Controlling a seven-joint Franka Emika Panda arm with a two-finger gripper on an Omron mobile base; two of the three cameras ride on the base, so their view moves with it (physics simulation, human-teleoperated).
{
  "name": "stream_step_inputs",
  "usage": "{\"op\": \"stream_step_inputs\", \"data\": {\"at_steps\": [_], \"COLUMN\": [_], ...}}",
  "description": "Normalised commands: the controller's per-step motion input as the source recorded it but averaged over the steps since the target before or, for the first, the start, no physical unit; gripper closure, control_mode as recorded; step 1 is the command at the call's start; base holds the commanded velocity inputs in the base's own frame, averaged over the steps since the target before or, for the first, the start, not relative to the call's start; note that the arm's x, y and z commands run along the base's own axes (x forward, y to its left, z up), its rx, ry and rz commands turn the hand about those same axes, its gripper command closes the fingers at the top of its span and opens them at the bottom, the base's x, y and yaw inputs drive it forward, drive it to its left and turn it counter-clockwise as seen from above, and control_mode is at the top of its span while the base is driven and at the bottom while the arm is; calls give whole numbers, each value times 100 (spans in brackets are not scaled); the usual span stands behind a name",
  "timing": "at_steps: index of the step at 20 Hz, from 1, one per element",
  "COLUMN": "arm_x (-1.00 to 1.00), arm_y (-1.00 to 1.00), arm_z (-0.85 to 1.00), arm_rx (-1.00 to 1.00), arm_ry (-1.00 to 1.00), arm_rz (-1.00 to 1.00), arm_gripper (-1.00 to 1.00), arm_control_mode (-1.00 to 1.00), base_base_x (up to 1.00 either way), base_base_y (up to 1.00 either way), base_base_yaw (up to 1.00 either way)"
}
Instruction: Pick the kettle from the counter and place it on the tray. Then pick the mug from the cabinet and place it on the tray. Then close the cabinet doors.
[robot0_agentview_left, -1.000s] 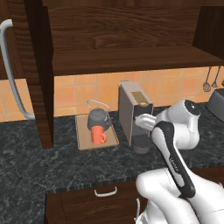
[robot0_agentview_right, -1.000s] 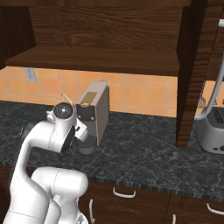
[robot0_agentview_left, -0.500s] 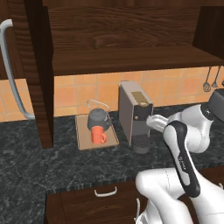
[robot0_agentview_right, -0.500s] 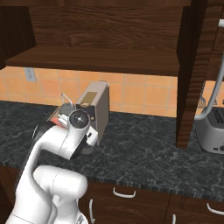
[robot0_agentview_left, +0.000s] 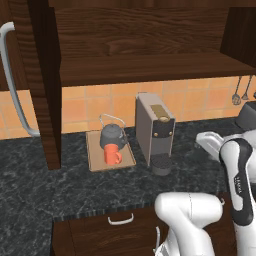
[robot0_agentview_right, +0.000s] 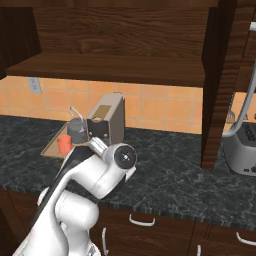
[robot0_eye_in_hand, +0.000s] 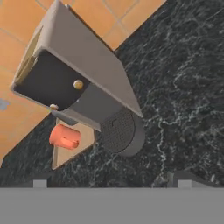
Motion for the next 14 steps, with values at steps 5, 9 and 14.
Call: {"op": "stream_step_inputs", "data": {"at_steps": [5, 9, 14], "arm_x": [-14, -19, -22], "arm_y": [-65, -65, -63], "arm_z": [3, 4, 10], "arm_rx": [21, 26, 18], "arm_ry": [-4, -8, -8], "arm_rz": [-3, -2, -4], "arm_gripper": [-100, -100, -100], "arm_control_mode": [-100, -100, -100], "base_base_x": [0, 0, 0], "base_base_y": [0, 0, 0], "base_base_yaw": [0, 0, 0]}}
